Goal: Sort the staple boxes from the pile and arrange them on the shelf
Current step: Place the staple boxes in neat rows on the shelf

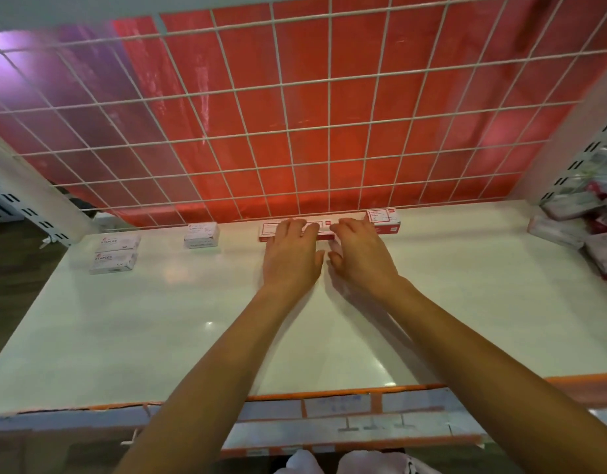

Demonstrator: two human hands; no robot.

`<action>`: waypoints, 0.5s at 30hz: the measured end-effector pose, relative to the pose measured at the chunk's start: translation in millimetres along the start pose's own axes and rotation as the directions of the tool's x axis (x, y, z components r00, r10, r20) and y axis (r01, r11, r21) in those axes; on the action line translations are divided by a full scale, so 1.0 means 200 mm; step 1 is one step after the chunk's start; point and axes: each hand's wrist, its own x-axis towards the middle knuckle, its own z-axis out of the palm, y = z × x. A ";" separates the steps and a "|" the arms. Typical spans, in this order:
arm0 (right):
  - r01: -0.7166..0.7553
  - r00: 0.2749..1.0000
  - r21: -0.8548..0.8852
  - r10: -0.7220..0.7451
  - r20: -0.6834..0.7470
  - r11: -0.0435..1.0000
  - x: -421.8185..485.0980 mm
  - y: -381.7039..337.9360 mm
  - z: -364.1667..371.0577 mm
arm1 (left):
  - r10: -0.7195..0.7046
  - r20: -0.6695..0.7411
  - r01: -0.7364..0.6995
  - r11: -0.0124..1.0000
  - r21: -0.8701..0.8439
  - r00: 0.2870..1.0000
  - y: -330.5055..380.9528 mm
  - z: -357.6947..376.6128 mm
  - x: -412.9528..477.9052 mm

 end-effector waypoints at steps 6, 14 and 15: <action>0.045 0.996 0.065 -0.049 0.069 0.997 -0.09 0.14 -0.03 | -0.175 0.020 0.173 0.984 0.049 0.984 0.13 0.07 -0.05; 0.176 0.966 0.061 -0.184 0.182 0.983 -0.02 0.05 0.07 | -0.300 0.086 0.294 0.953 0.068 0.950 0.03 0.13 -0.06; 0.181 0.961 0.054 -0.189 0.201 0.982 0.00 0.04 0.08 | -0.293 0.083 0.288 0.955 0.074 0.952 0.03 0.12 -0.06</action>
